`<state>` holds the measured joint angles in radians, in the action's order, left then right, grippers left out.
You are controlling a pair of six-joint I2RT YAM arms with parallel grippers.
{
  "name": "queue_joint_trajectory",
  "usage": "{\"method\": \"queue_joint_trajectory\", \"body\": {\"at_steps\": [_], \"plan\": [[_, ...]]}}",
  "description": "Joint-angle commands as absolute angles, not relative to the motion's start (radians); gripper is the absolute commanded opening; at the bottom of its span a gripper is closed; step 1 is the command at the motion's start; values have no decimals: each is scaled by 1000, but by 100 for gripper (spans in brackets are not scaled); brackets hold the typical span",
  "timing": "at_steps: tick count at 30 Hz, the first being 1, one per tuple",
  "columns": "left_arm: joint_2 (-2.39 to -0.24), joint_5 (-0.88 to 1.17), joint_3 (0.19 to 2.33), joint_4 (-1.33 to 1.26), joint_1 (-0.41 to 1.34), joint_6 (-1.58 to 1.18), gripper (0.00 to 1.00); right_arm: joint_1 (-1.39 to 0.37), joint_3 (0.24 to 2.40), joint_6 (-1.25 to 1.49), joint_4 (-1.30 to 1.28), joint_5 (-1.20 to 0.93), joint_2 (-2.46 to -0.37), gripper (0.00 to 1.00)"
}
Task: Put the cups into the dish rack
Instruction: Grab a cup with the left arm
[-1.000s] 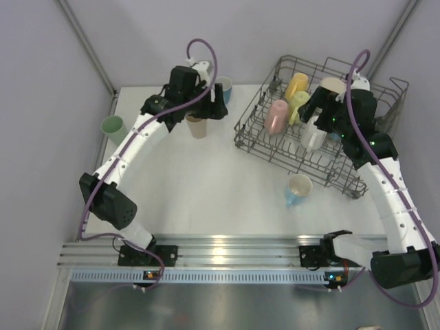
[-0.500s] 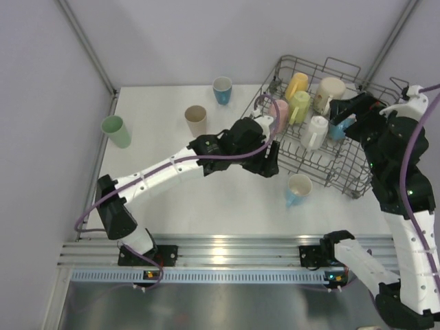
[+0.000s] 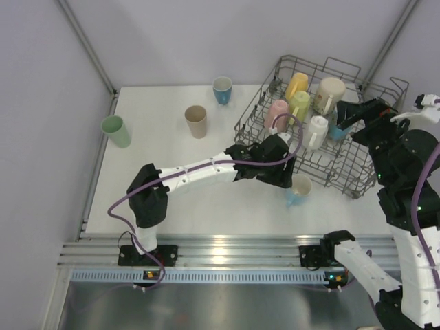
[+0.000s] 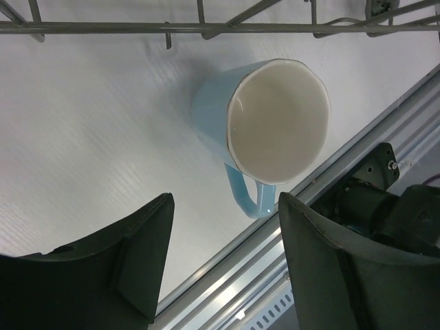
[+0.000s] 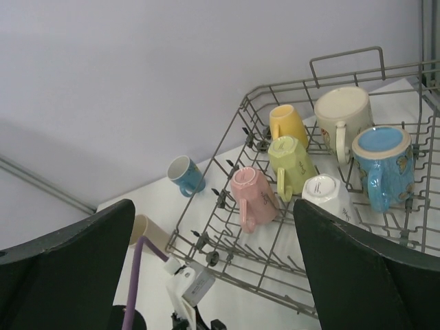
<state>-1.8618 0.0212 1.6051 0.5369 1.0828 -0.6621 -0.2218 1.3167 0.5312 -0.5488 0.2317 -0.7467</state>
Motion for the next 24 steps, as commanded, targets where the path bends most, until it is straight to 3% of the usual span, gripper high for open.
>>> {"method": "queue_joint_trajectory", "body": {"at_steps": [1,16,22,24], "plan": [[-1885,-34,1673,479,1089,-700,68,-232,1324,506,-500,235,-729,99],[-2059,-5,1781,479,1089,-706,65,-233,1296,463,-485,258,-709,99],[-2108,35,1792,480,1091,-713,56,-232,1290,462,-486,244,-722,99],[-2111,34,1786,479,1091,-712,45,-232,1289,460,-486,244,-723,99]]}}
